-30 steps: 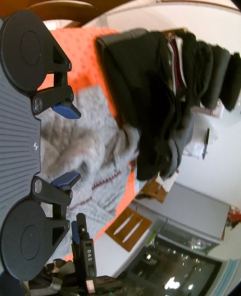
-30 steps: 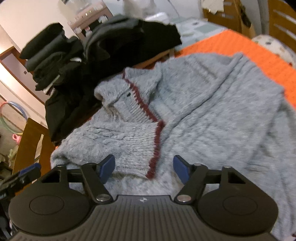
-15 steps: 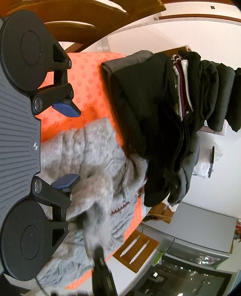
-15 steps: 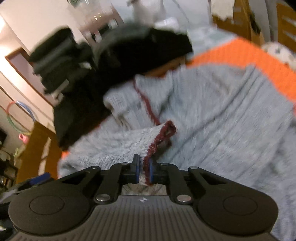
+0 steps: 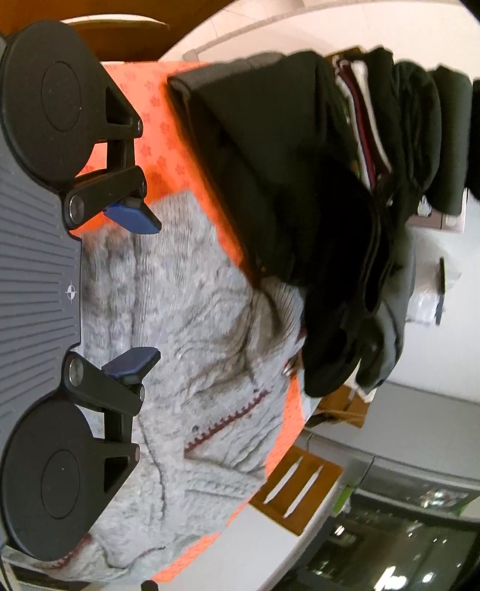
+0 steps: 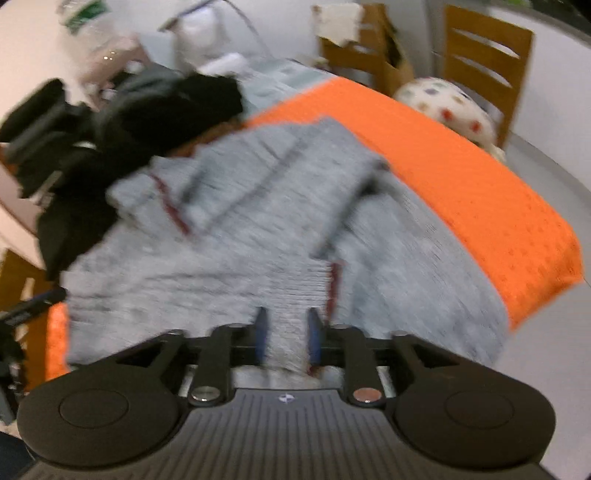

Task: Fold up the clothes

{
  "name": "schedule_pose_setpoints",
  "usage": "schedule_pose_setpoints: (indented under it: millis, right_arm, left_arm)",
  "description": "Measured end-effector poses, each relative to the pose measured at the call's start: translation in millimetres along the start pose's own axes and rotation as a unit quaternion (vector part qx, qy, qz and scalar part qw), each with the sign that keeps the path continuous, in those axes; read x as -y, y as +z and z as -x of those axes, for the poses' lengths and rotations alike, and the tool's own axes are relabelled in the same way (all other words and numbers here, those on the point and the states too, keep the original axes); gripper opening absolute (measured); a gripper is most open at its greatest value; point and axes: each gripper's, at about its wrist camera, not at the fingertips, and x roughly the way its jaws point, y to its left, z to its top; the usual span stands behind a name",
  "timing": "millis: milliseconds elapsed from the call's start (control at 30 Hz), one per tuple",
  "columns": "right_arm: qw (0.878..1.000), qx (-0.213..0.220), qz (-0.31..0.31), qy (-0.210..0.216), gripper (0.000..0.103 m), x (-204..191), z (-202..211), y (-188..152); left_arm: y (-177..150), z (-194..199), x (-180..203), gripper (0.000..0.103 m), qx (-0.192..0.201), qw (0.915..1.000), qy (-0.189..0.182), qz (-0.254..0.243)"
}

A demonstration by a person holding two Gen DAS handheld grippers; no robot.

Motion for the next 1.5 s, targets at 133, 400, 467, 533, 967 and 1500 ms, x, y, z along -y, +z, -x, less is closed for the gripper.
schedule_pose_setpoints:
  millis: [133, 400, 467, 533, 967, 1500]
  right_arm:
    - [1.0, 0.005, -0.019, 0.001, 0.059, 4, -13, -9]
    - [0.999, -0.031, -0.013, 0.01, 0.062, 3, -60, -11]
    - [0.999, -0.035, 0.011, 0.006, 0.062, 0, -68, -12]
    - [0.999, -0.034, 0.031, -0.006, 0.061, -8, -63, -8]
    - [0.998, -0.02, 0.064, -0.019, 0.062, -2, -35, -13]
    - [0.988, -0.046, 0.143, 0.037, 0.059, 62, -13, 2]
  left_arm:
    - [-4, -12, 3, 0.07, -0.016, 0.9998, 0.008, -0.007]
    - [-16, -7, -12, 0.07, -0.028, 0.9985, 0.033, 0.032]
    - [-19, 1, -15, 0.07, -0.025, 0.9979, 0.04, 0.044]
    - [-21, 12, -17, 0.07, -0.02, 0.9974, 0.042, 0.055]
    - [-49, 44, 0, 0.07, -0.02, 0.9961, 0.038, 0.077]
    - [-105, 99, 70, 0.07, 0.004, 0.9839, 0.133, 0.119]
